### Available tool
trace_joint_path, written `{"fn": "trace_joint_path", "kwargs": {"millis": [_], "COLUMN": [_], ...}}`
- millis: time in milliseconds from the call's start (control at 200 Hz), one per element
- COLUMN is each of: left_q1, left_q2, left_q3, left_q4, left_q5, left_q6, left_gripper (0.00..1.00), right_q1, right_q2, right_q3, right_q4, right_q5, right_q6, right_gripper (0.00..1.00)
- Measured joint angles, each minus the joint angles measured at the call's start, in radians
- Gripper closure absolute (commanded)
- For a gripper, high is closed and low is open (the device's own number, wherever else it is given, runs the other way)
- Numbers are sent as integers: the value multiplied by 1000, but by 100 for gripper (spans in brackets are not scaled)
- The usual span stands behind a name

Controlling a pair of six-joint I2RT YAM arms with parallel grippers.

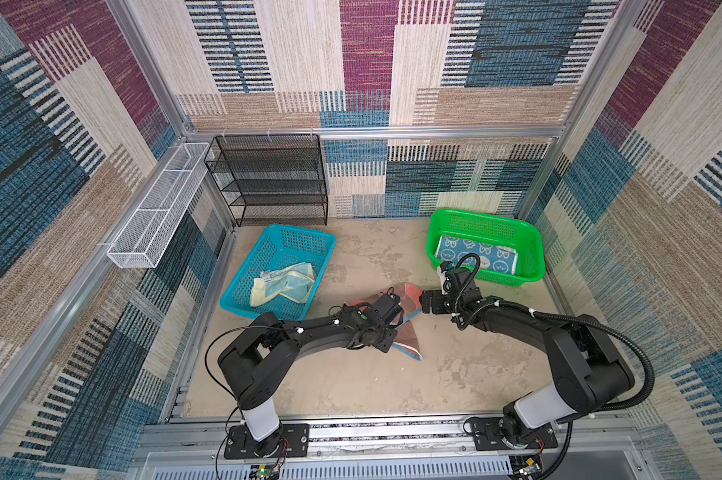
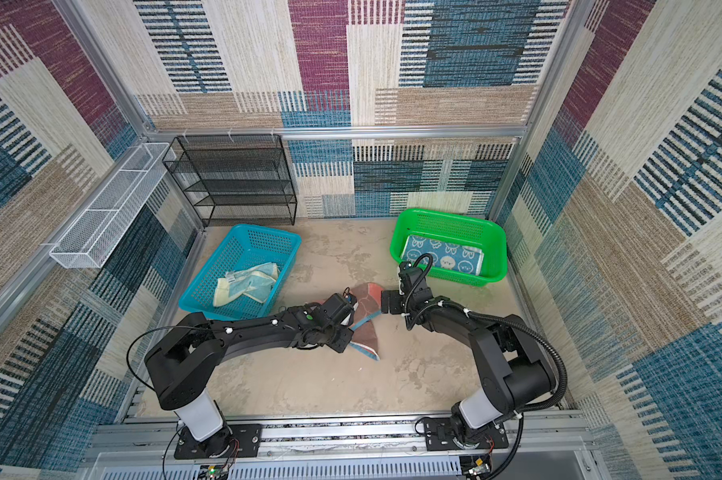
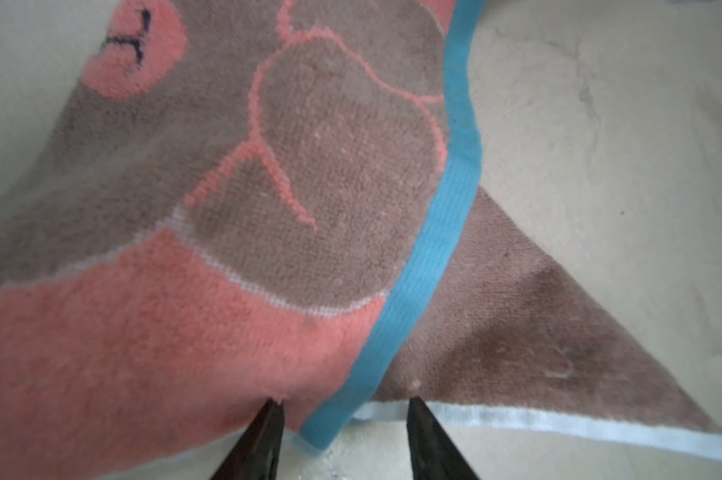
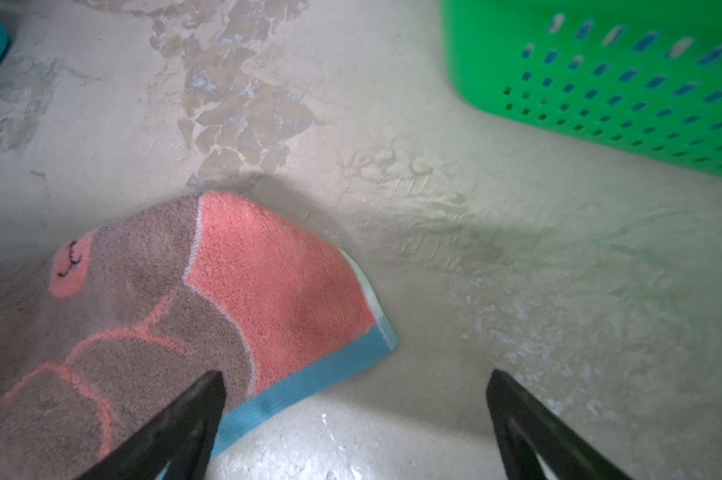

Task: Fold and stack the towels
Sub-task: 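Grasp the pink towel's edges with both grippers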

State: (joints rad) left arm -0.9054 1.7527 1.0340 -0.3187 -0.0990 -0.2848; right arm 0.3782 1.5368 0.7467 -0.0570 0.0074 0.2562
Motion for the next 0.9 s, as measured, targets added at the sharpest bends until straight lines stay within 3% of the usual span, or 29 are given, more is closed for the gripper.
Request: {"fn": "trace_joint_path", "kwargs": {"millis": [401,656,896], "left_q1": [0,2,5], "left_q2": [43,22,-22], "left_q3": [18,18,18], "left_q4": [3,0,-8], "left_q5": [-19,0,-3], "left_q6": [-1,0,6], "left_gripper": [69,75,100], "right_q1": [0,0,0], "right_q2": [3,-4,-16], "right_q3": [-3,-3,-2], "right_q4": [0,-2,-13], "right_q5": [-8,-8,-15], "right_q6": [0,-7,-13], "right_gripper": [0,0,0]}}
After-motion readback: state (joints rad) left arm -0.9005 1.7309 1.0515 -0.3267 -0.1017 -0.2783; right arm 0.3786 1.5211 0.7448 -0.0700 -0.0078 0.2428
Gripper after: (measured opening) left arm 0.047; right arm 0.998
